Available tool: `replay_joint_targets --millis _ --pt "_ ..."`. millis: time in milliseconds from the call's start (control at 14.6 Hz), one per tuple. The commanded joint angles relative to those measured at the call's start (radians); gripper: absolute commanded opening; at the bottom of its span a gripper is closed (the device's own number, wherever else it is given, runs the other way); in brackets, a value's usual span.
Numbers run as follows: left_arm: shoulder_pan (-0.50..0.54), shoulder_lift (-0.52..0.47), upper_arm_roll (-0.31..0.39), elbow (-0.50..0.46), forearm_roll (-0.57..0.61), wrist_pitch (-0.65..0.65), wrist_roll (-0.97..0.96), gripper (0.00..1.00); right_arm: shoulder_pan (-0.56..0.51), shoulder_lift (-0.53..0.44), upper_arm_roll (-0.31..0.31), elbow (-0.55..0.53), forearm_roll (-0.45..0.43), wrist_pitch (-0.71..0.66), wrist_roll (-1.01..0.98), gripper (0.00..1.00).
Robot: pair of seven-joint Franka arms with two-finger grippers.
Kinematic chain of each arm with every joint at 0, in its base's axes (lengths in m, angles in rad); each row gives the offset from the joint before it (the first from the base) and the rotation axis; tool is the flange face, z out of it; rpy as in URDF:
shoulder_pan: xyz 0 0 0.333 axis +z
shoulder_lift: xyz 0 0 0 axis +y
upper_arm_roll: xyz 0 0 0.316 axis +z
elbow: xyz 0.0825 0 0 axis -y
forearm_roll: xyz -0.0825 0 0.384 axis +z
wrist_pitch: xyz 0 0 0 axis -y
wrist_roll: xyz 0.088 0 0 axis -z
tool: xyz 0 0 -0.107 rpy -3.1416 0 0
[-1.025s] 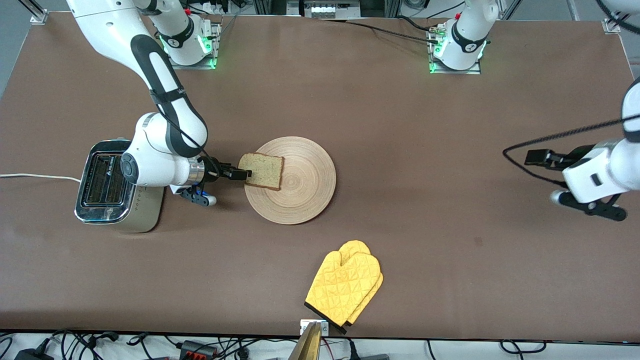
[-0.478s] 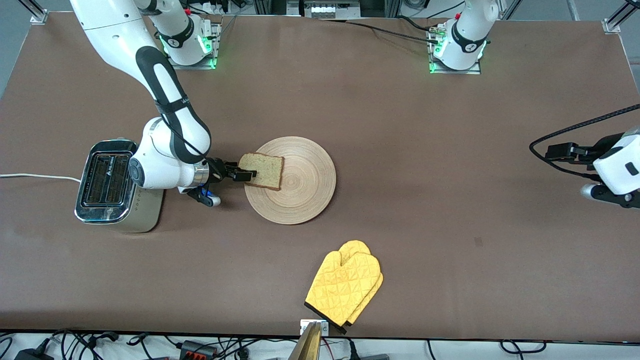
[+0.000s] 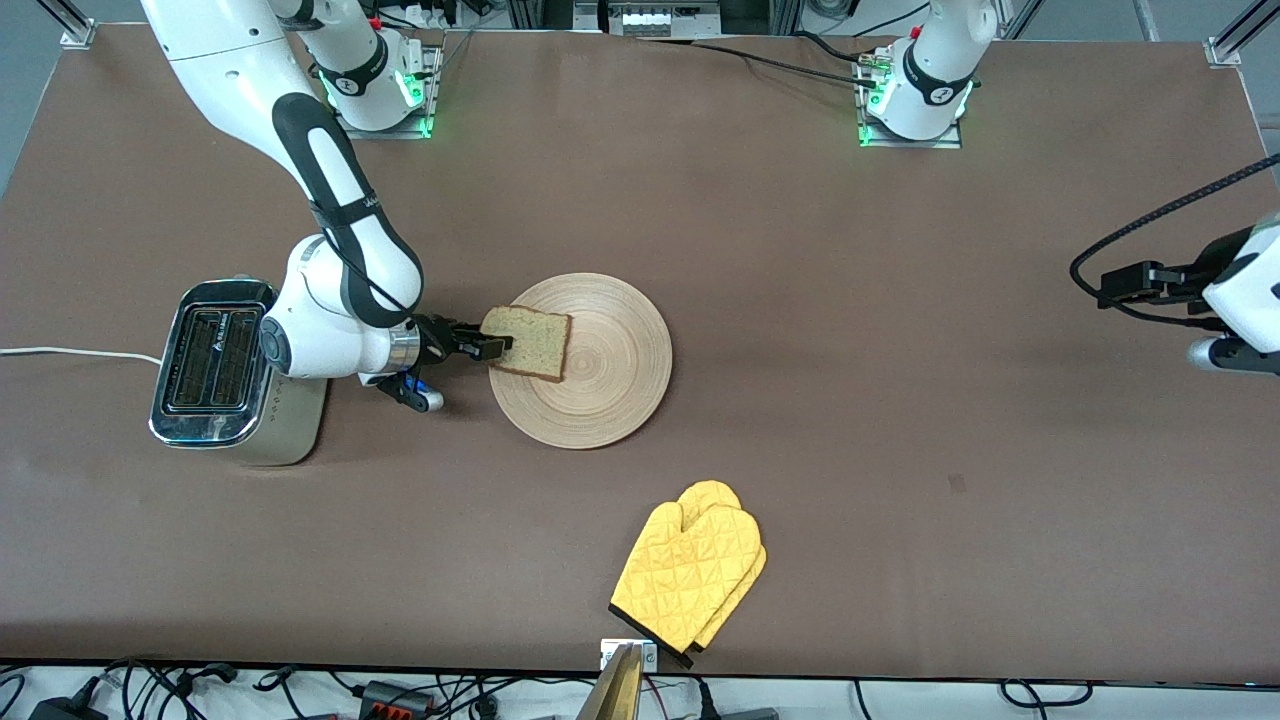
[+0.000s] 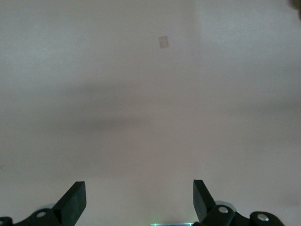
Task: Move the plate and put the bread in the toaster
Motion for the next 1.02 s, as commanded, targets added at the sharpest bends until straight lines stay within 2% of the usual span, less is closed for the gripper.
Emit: replay_joint_targets --millis 0,273,546,683,956 --pt "0.036 -0.167 -0.012 -0.235 -0.024 0.098 -0.01 1.0 0.0 -0.01 -0.006 0.001 0.028 -0.019 -0.01 0.54" --pt "0.05 -0.245 -0.01 -0.35 -0.062 0.129 -0.036 1.0 -0.001 -0.013 -0.006 0.001 0.028 -0.02 -0.019 0.52" --pt "0.056 -0.247 -0.012 -0.335 -0.09 0.127 -0.043 1.0 -0.001 -0.014 -0.006 0.002 0.026 -0.02 -0.02 0.32" --pt "0.083 -0.247 -0.001 -0.335 -0.18 0.13 -0.041 1.0 -0.003 -0.016 -0.007 0.002 0.026 -0.02 -0.027 0.27" --pt "0.088 -0.226 -0.021 -0.286 -0.147 0.12 -0.04 1.0 -0.004 -0.017 -0.012 0.022 0.025 -0.052 -0.03 0.22"
